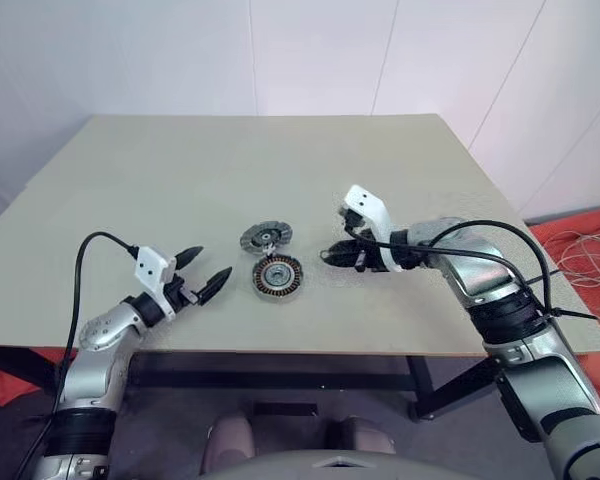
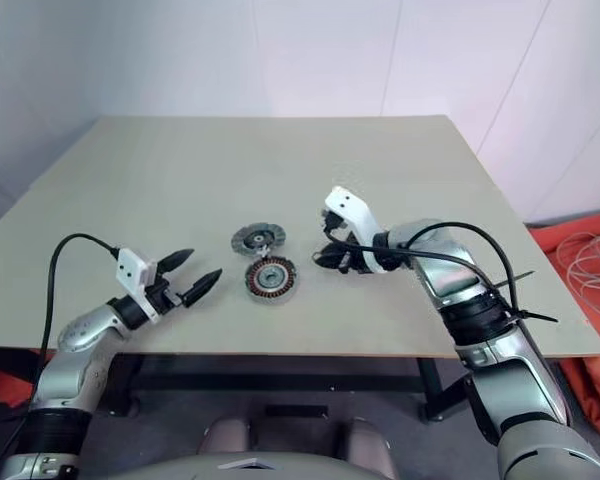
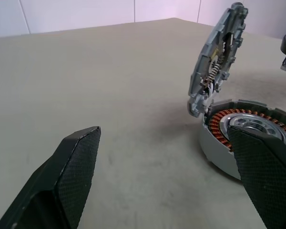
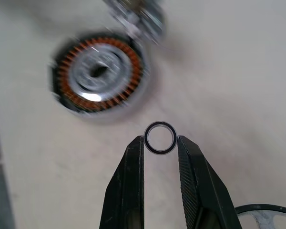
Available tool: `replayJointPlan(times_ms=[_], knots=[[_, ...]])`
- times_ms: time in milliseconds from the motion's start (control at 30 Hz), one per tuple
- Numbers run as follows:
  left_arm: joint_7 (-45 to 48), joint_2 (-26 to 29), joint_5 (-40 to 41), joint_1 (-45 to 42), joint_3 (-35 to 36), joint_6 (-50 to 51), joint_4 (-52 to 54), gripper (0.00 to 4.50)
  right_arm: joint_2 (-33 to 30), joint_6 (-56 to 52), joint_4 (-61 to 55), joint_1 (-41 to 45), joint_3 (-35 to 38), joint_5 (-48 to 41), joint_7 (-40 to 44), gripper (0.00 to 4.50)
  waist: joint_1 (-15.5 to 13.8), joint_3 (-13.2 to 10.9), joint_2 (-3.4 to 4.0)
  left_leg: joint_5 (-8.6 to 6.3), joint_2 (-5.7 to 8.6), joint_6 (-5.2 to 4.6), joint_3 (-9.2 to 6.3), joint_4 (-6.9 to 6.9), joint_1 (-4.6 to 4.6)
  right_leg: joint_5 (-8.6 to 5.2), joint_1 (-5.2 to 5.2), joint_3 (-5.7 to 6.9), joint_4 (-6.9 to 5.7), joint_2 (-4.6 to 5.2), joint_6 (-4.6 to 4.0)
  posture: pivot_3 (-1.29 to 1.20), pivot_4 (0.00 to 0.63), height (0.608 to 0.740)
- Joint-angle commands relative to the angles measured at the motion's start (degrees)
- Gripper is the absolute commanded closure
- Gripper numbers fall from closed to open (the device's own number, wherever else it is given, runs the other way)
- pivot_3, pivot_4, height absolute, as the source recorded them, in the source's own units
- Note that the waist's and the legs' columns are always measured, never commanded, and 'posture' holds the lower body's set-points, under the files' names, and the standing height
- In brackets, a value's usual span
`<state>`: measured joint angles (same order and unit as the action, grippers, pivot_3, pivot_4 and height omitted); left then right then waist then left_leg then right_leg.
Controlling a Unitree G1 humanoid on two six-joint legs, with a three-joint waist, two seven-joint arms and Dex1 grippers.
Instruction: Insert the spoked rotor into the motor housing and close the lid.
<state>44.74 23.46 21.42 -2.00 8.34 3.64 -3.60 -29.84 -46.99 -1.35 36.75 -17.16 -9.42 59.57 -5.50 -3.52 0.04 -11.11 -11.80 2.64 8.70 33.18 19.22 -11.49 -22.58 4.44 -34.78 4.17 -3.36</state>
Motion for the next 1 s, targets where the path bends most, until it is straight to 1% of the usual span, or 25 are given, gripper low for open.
replayJointPlan(times_ms=[33, 200, 433, 600, 800, 1000], knots=[[0.11, 0.66, 1.01, -1.0, 0.44, 0.31, 2.83, 0.0, 1.17, 4.2, -2.02, 3.31, -2.73, -0.84, 2.54, 3.76, -0.02, 0.0, -0.01, 0.0, 0.0, 0.0, -0.01, 0.01, 0.0, 0.0, 0.0, 0.0, 0.01, 0.0, 0.0, 0.0, 0.0, 0.74], [1.8, 1.26, 2.02, 0.87, 0.11, 1.65, 5.45, 0.0, 3.9, 8.29, 2.48, 6.86, -7.55, 1.61, 3.48, 3.76, -0.02, 0.01, -0.02, 0.0, 0.01, 0.0, -0.05, 0.08, 0.02, 0.0, 0.07, 0.0, 0.04, 0.02, 0.01, 0.0, 0.0, 0.74], [1.01, 1.11, 1.7, 1.28, 0.52, 1.67, 6.08, 0.0, 5.55, 11.88, 10.13, 8.78, -9.35, 4.36, 2.71, 3.76, -0.02, 0.01, -0.02, -0.01, 0.01, -0.02, -0.07, 0.01, 0.18, 0.02, -0.05, 0.0, 0.02, 0.01, -0.03, 0.0, 0.0, 0.74], [0.7, 1.02, 1.58, 1.03, 0.5, 1.52, 5.94, 0.0, 5.06, 12.92, 12.83, 8.92, -8.37, 5.05, 2.65, 3.76, 0.04, 0.01, -0.02, -0.01, 0.0, -0.01, -0.06, 0.01, 0.22, 0.02, -0.12, 0.01, 0.01, 0.0, -0.03, 0.0, 0.0, 0.74], [0.74, 1.0, 1.22, -0.22, 0.24, 1.08, 4.77, 0.0, 3.09, 15.43, 17.95, 9.09, -4.54, 5.28, 1.03, 3.76, -0.06, 0.01, -0.02, -0.01, 0.02, -0.01, -0.06, 0.04, 0.22, 0.02, -0.1, 0.01, 0.01, 0.01, -0.03, 0.0, 0.0, 0.74], [1.0, 0.86, 0.93, -0.91, -0.07, 0.85, 3.94, 0.0, 4.25, 18.37, 23.73, 8.58, -0.98, 4.47, -0.13, 3.76, 0.16, 0.01, -0.02, -0.01, 0.01, -0.01, -0.05, 0.05, 0.22, 0.02, -0.12, 0.01, -0.01, 0.0, -0.03, 0.0, 0.0, 0.74]])
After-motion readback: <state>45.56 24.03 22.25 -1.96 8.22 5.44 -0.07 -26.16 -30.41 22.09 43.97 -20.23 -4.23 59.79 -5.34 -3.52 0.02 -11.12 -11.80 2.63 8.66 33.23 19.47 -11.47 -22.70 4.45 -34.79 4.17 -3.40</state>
